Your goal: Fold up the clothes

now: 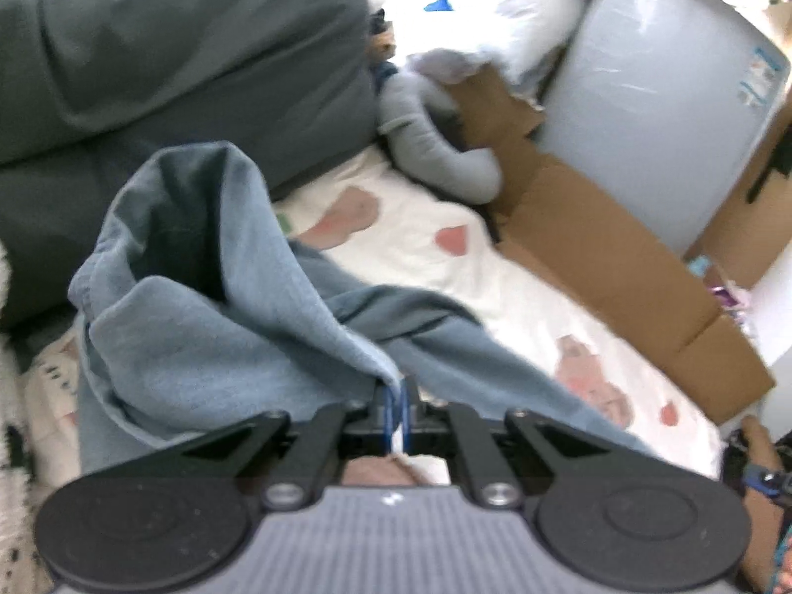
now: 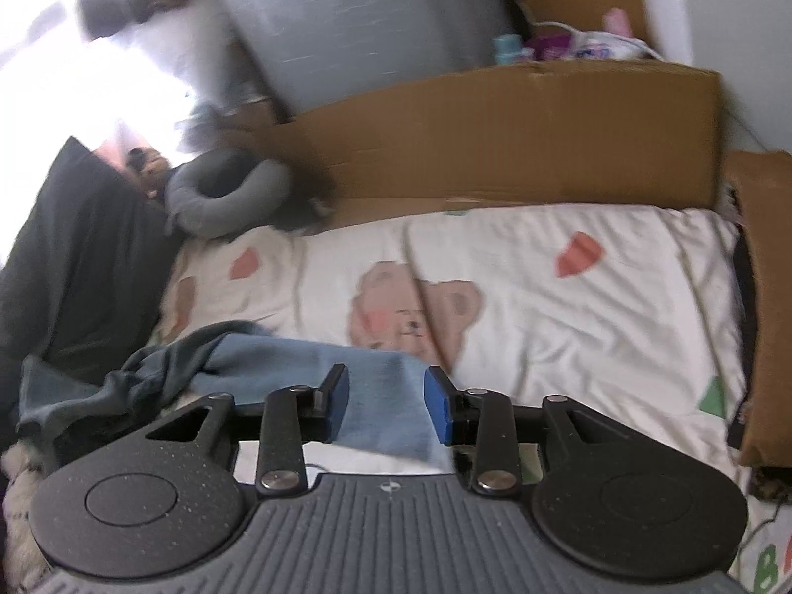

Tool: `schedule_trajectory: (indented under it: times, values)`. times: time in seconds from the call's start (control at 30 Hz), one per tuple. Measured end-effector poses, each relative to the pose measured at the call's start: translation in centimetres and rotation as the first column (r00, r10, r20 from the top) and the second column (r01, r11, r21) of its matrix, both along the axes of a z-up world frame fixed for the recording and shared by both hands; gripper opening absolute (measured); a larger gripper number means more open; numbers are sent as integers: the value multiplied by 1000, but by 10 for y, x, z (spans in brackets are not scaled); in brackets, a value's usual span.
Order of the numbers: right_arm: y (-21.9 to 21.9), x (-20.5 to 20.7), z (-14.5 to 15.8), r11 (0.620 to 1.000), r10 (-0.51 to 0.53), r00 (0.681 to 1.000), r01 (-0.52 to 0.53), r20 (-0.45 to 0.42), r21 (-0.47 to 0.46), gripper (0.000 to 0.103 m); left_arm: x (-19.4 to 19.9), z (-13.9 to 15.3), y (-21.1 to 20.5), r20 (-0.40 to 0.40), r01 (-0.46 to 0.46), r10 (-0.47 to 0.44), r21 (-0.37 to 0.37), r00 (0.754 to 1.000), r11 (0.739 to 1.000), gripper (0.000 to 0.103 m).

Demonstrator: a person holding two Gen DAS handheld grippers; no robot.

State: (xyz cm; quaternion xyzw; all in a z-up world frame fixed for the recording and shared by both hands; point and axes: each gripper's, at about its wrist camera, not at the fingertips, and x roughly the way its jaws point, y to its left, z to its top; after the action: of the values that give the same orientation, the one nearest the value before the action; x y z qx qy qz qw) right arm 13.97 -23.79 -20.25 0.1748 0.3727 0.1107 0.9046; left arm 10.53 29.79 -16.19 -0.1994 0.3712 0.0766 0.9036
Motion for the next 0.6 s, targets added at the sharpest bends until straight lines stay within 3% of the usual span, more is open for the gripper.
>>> schedule_trajectory:
  times: [0.3, 0.6]
  values:
    - [47, 2, 4, 983, 180, 984, -180, 6, 34, 41, 30, 7, -43, 52, 93, -88, -94, 995, 991, 2]
    - [104, 10, 0, 904, 405, 914, -402, 9, 144, 49, 49, -6, -95, 46, 195, -190, -174, 981, 965, 2]
